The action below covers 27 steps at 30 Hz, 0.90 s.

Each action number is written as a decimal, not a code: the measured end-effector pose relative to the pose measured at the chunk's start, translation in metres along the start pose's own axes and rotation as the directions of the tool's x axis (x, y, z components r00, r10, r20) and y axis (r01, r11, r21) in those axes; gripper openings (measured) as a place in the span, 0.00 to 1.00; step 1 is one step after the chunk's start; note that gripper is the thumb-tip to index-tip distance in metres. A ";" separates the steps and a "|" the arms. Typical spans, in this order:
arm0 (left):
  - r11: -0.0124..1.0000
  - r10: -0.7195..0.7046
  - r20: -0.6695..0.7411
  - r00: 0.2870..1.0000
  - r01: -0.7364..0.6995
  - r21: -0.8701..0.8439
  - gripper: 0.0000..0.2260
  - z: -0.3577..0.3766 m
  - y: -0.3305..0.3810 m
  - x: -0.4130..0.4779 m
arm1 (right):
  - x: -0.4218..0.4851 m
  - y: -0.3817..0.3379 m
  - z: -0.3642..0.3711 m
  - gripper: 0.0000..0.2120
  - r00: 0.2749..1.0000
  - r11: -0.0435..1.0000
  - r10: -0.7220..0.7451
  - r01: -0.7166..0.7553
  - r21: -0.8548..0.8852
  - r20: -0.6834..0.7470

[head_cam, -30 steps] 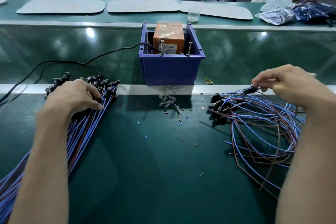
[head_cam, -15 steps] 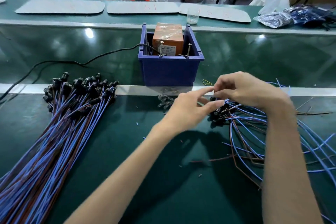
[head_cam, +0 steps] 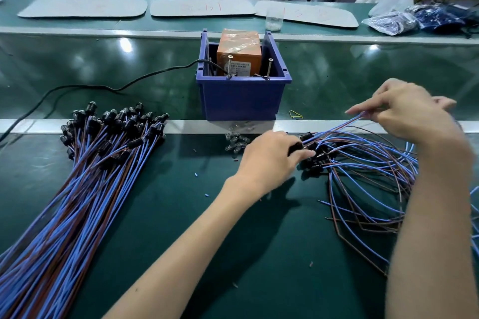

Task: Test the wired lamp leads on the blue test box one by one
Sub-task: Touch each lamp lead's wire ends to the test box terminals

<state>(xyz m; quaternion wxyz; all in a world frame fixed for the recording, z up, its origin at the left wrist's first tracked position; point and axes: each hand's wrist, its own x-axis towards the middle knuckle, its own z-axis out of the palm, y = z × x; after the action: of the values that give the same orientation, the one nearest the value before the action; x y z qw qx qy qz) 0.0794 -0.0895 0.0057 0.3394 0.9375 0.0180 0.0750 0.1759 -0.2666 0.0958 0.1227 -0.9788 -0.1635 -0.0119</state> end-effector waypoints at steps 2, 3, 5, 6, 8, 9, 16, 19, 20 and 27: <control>0.995 0.054 -0.005 0.999 -0.053 0.084 0.16 0.008 0.008 0.002 | -0.001 0.002 -0.006 0.17 0.999 0.998 0.036 -0.037 -0.043 -0.031; 0.989 0.070 -0.006 0.998 -0.069 0.128 0.16 0.009 0.009 0.004 | -0.001 0.005 -0.009 0.17 0.998 0.998 0.052 -0.053 -0.045 -0.032; 0.974 0.084 0.019 0.996 -0.087 0.209 0.16 0.010 0.008 0.008 | -0.001 0.018 -0.012 0.16 0.993 0.994 0.101 -0.104 -0.038 -0.064; 0.967 0.086 0.035 0.996 -0.092 0.236 0.16 0.012 0.009 0.009 | -0.001 0.026 -0.013 0.16 0.986 0.988 0.149 -0.151 -0.022 -0.078; 0.951 0.094 0.058 0.994 -0.106 0.289 0.17 0.017 0.013 0.013 | 0.000 0.036 -0.010 0.15 0.968 0.967 0.252 -0.252 0.021 0.001; 0.944 0.096 0.073 0.993 -0.114 0.311 0.17 0.021 0.017 0.014 | 0.002 0.038 -0.006 0.15 0.955 0.959 0.280 -0.282 0.010 0.093; 0.973 0.218 0.010 0.976 -0.218 0.074 0.13 0.033 0.012 0.016 | 0.007 -0.008 0.023 0.25 0.975 0.997 0.062 -0.052 -0.051 0.213; 0.968 0.177 -0.188 0.966 -0.205 -0.145 0.07 0.030 0.007 0.014 | 0.011 -0.024 0.037 0.15 0.928 0.976 -0.171 0.114 0.185 0.332; 0.966 0.145 -0.220 0.965 -0.187 -0.180 0.06 0.029 0.005 0.014 | 0.012 -0.026 0.040 0.15 0.917 0.964 -0.205 0.127 0.235 0.343; 0.941 -0.051 -0.122 0.991 0.007 -0.338 0.11 0.023 -0.009 0.011 | 0.015 -0.014 0.051 0.09 0.887 0.917 -0.261 0.106 0.384 0.381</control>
<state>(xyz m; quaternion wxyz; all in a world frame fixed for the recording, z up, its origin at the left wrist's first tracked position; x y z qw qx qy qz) 0.0943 -0.0961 -0.0159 0.4938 0.8585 0.0405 0.1323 0.1843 -0.2368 0.0502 0.2558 -0.8993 -0.2790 0.2189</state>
